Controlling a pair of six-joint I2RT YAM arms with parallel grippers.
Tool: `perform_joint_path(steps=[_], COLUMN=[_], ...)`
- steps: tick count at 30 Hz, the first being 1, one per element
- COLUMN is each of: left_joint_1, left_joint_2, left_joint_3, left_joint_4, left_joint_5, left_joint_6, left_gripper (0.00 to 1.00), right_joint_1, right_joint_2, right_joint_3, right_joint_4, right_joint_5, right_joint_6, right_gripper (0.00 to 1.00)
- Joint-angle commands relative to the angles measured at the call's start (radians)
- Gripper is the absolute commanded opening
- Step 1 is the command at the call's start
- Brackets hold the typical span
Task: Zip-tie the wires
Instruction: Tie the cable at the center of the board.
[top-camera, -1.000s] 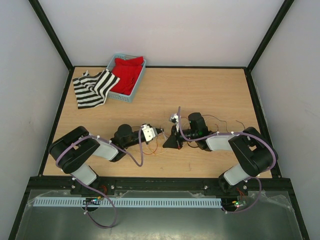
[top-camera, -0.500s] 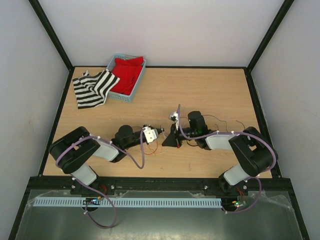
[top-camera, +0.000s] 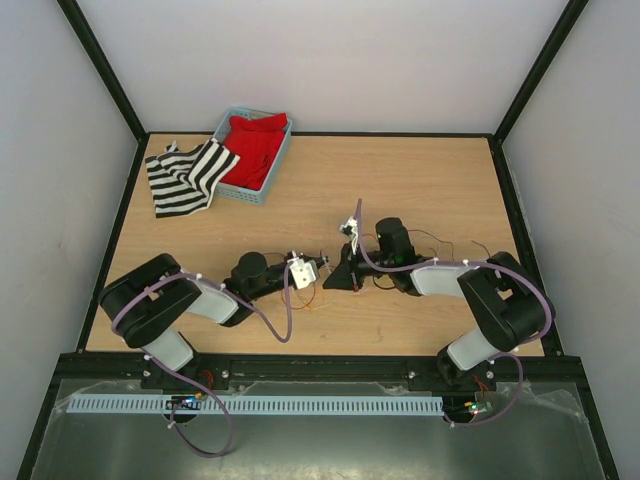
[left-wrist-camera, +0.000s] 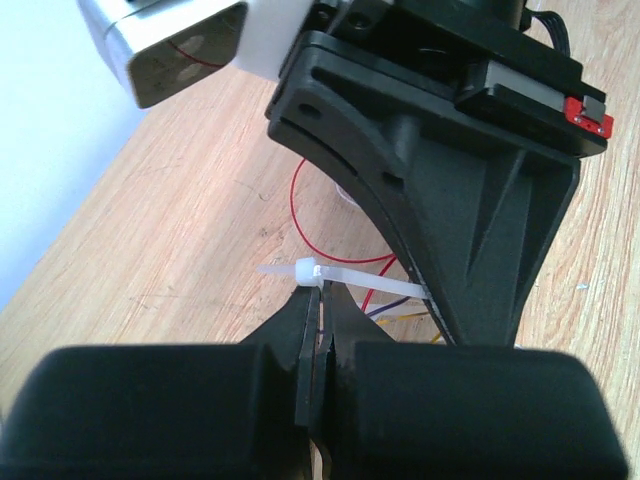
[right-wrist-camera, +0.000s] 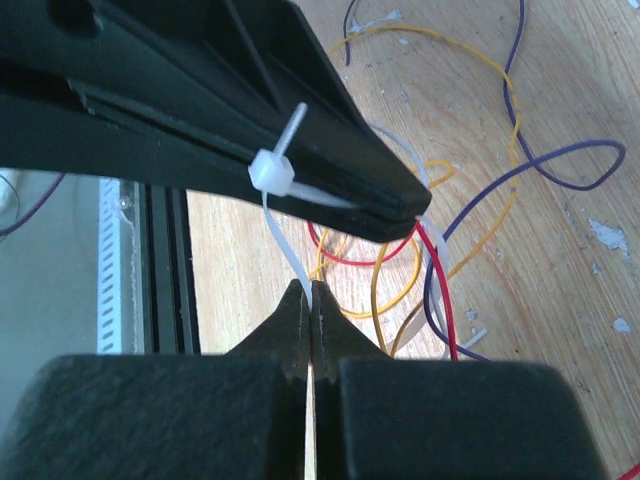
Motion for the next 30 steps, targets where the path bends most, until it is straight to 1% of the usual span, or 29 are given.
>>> perform_joint_path(steps=[1, 5, 12, 16, 30], left_joint_1=[-0.016, -0.027, -0.043, -0.044, -0.06], left_joint_2=[0.013, 0.019, 0.021, 0.022, 0.046], left_joint_3=[-0.011, -0.013, -0.02, -0.021, -0.01], left_joint_4=[0.047, 0.047, 0.047, 0.047, 0.047], left_joint_5=[-0.02, -0.044, -0.08, -0.1, -0.156], left_joint_6=[0.039, 0.059, 0.087, 0.093, 0.113], left_gripper=[0.0, 0.0, 0.0, 0.0, 0.0], right_joint_1=[-0.007, -0.007, -0.01, -0.012, -0.011], right_joint_2=[0.023, 0.035, 0.02, 0.027, -0.018], right_joint_3=[0.061, 0.102, 0.123, 0.163, 0.149], right_joint_4=[-0.052, -0.133, -0.166, -0.251, -0.29], right_joint_5=[-0.041, -0.044, -0.033, -0.038, -0.05], right_joint_6=[0.035, 0.03, 0.048, 0.034, 0.02], right_gripper=[0.0, 0.0, 0.0, 0.0, 0.0])
